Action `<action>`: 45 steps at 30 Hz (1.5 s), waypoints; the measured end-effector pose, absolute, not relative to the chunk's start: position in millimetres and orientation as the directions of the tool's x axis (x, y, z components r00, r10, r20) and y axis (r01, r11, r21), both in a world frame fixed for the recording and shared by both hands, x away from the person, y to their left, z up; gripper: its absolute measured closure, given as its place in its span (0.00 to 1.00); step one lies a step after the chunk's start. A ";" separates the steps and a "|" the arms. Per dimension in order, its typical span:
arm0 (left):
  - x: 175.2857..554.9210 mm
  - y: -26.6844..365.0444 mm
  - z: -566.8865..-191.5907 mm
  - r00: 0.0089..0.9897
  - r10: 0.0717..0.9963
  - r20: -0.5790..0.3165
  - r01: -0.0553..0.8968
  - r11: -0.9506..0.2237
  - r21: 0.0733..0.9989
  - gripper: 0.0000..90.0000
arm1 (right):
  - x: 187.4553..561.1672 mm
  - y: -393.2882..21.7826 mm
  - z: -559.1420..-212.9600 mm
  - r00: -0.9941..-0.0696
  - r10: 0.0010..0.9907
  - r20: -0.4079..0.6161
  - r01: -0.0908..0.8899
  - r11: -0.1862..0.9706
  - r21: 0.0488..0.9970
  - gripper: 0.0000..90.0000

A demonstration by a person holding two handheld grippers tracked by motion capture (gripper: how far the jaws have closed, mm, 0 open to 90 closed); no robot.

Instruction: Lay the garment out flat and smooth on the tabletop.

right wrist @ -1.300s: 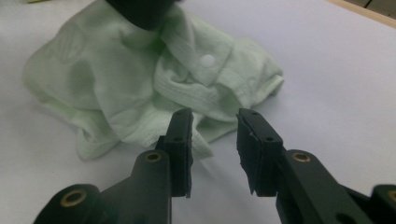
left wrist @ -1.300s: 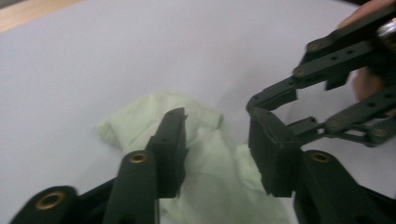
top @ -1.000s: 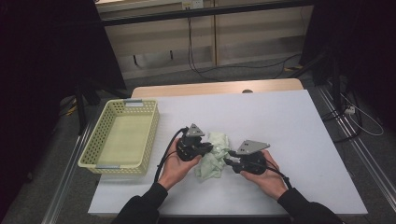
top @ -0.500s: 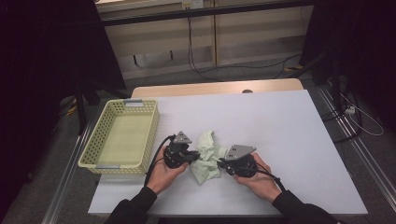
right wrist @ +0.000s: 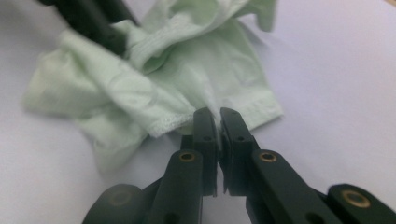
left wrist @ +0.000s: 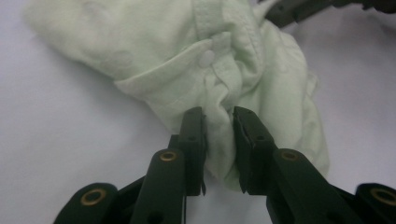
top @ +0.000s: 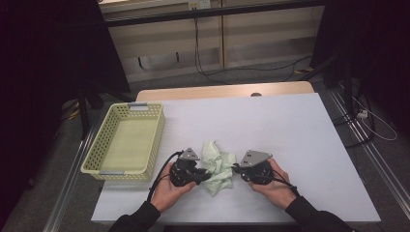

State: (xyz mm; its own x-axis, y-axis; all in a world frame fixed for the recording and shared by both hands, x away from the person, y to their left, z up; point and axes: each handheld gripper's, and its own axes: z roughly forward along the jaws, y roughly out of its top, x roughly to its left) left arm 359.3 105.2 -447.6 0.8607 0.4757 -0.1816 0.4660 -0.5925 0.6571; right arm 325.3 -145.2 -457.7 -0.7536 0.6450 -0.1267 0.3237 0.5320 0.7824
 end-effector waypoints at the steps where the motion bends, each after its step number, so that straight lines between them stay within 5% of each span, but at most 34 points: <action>1: 357.6 102.5 -448.3 0.863 0.471 -0.182 0.463 -0.594 0.658 0.82 | 325.4 -147.8 -456.6 -0.752 0.647 -0.124 0.325 0.528 0.784 0.96; 5: 354.5 94.2 -449.2 0.883 0.423 -0.201 0.438 -0.591 0.678 0.76 | 324.1 -156.8 -453.3 -0.731 0.669 -0.134 0.327 0.516 0.792 0.95; 8: 358.7 94.0 -443.2 0.885 0.423 -0.197 0.432 -0.583 0.688 0.62 | 324.8 -161.8 -452.6 -0.727 0.675 -0.128 0.327 0.504 0.799 0.95; 14: 368.0 102.4 -425.1 0.873 0.451 -0.183 0.426 -0.525 0.737 0.55 | 326.8 -165.3 -451.0 -0.705 0.696 -0.137 0.319 0.484 0.815 0.94; 24: 408.6 87.8 -408.5 0.842 0.524 -0.125 0.408 -0.469 0.783 0.61 | 326.7 -162.0 -454.0 -0.716 0.686 -0.130 0.323 0.490 0.810 0.93; 30: 429.6 70.8 -419.3 0.850 0.525 -0.041 0.366 -0.533 0.762 0.59 | 326.8 -159.9 -457.3 -0.727 0.676 -0.123 0.327 0.498 0.803 0.91; 36: 437.1 65.0 -427.1 0.855 0.515 -0.051 0.374 -0.548 0.748 0.57 | 327.5 -158.9 -460.3 -0.732 0.672 -0.116 0.335 0.503 0.797 0.91; 38: 437.4 66.0 -430.0 0.853 0.517 -0.076 0.402 -0.557 0.727 0.60 | 327.3 -158.1 -460.7 -0.733 0.671 -0.115 0.335 0.503 0.796 0.90; 45: 427.8 76.2 -435.1 0.863 0.499 -0.081 0.407 -0.592 0.695 1.00 | 327.8 -156.8 -463.0 -0.737 0.669 -0.099 0.351 0.503 0.790 0.89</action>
